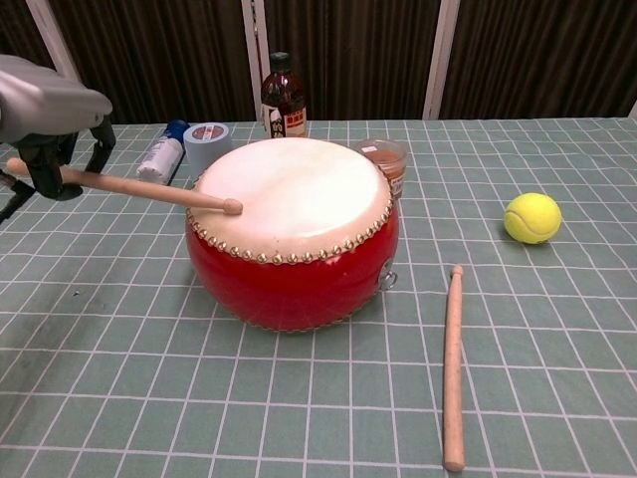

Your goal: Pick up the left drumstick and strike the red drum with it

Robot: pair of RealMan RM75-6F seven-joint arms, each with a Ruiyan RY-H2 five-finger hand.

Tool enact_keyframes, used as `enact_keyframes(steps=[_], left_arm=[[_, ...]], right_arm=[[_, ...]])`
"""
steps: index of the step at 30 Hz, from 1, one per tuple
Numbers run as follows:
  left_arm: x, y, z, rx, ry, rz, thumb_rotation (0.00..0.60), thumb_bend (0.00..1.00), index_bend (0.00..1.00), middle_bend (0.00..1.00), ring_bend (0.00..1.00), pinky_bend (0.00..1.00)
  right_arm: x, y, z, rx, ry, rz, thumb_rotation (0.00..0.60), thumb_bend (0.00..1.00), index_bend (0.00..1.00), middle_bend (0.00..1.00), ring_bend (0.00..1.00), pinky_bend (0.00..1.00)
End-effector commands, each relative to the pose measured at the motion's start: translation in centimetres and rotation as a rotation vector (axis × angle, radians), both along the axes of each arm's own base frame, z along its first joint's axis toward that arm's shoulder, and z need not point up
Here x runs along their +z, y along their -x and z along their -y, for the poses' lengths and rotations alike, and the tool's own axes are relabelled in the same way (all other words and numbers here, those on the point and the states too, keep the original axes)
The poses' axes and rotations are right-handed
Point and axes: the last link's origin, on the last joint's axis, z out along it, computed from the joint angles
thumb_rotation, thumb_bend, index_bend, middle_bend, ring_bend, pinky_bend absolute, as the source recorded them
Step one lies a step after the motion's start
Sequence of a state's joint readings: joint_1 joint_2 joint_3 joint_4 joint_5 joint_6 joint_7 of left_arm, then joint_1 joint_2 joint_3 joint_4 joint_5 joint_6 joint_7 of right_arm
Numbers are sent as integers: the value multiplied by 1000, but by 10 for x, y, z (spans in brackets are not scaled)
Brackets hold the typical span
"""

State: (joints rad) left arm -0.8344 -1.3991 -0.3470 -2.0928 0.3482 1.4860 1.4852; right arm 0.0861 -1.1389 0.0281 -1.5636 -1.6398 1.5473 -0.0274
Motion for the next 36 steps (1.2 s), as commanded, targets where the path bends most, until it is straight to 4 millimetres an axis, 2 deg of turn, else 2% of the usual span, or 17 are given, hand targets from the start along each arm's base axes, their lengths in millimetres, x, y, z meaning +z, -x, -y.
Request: enact_keyframes(steps=[1, 5, 8, 10, 16, 22, 25, 31, 36], left_arm=[[28, -27, -2, -119, -134, 238, 600, 526, 733, 1000, 1000, 957], [46, -28, 13, -246, -221, 443, 600, 519, 731, 1000, 1000, 956], [51, -9, 34, -300, -212, 513, 600, 507, 728, 1000, 1000, 956], [45, 17, 49, -288, -164, 468, 600, 501, 724, 1000, 999, 951], [31, 51, 63, -260, -96, 447, 600, 463, 712, 998, 950, 942], [19, 81, 72, -241, -61, 394, 600, 463, 676, 946, 902, 915], [13, 95, 73, -204, -45, 373, 600, 445, 624, 891, 856, 883], [4, 115, 71, -129, -22, 327, 600, 368, 521, 711, 704, 765], [5, 123, 69, -88, -41, 274, 600, 273, 465, 554, 536, 611]], right_arm=[[0, 0, 0, -2, 1, 2, 600, 341, 0, 0, 0, 66], [0, 1, 0, -9, 2, 4, 600, 340, 0, 0, 0, 66], [-1, 2, 1, -15, -4, 4, 600, 340, 0, 0, 0, 66], [-3, 0, 2, -11, -9, 0, 600, 340, 0, 0, 0, 66], [-3, 0, 2, -18, -11, 2, 600, 340, 0, 0, 0, 66], [-2, 1, 3, -27, -10, 10, 600, 341, 0, 0, 0, 66], [-2, 1, 3, -26, -12, 9, 600, 340, 0, 0, 0, 66], [-3, 0, 2, -25, -12, 4, 600, 340, 0, 0, 0, 66], [-3, 1, 3, -32, -14, 7, 600, 340, 0, 0, 0, 66]])
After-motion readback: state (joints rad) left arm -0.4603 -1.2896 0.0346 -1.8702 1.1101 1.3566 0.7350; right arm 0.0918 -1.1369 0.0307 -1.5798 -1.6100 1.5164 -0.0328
